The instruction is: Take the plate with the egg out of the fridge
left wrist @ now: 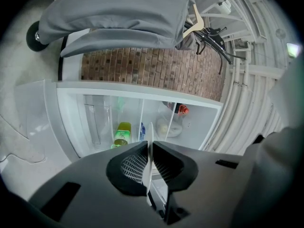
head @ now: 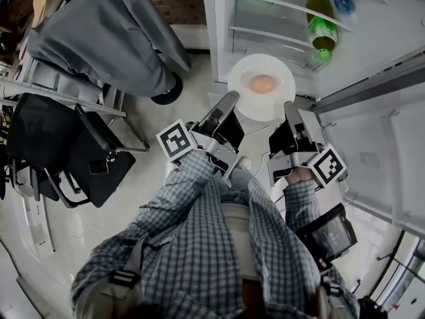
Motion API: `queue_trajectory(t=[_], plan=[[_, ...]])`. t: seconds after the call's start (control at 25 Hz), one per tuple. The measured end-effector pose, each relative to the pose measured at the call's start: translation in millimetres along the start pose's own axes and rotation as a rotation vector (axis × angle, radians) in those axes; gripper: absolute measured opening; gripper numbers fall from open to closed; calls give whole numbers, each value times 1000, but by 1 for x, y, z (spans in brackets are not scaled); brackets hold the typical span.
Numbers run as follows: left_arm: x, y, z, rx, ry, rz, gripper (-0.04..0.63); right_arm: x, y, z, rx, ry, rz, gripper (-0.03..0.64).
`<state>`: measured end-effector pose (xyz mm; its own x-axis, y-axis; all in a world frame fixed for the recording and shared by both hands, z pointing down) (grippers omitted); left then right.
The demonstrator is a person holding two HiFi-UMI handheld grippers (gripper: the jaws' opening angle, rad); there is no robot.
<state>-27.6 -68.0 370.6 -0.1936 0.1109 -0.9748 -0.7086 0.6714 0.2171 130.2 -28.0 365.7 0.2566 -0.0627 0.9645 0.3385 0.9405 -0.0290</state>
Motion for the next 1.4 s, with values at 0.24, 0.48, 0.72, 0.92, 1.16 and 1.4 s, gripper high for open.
queue_trajectory(t=[0.24,0.48,0.72,0.92,1.16,1.4], plan=[[-4,1,-5,32,7,5,34,1,-9,1,-39,-6,-11,28],[-7,-2,-4,44,1,6,34,5,-11,-4,-58,-3,-11,28],[-8,-1,-6,78,4,10,34,3,-17,-6,-87,4,-35,28],[-6,-3,-8,87,-6,14,34,3,-20,-8,-100,10,-42,28],[-8,-6,-8,88,1,12,34,4,-23,-11,-95,13,-42,28],[-10,-7,-5,85,10,8,34,6,-19,-12,-87,10,-33,28]])
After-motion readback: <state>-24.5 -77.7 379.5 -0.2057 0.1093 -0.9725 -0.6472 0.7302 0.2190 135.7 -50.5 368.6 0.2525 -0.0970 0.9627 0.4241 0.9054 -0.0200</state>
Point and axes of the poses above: the fingertips, and each gripper's own axes: y backward along the fingers, x to its right, z out of its underside, the point moved 2 cm from there along y, backward along the fingers, and after that the axes turned 2 degrees about -x, right-handed, at the moved point
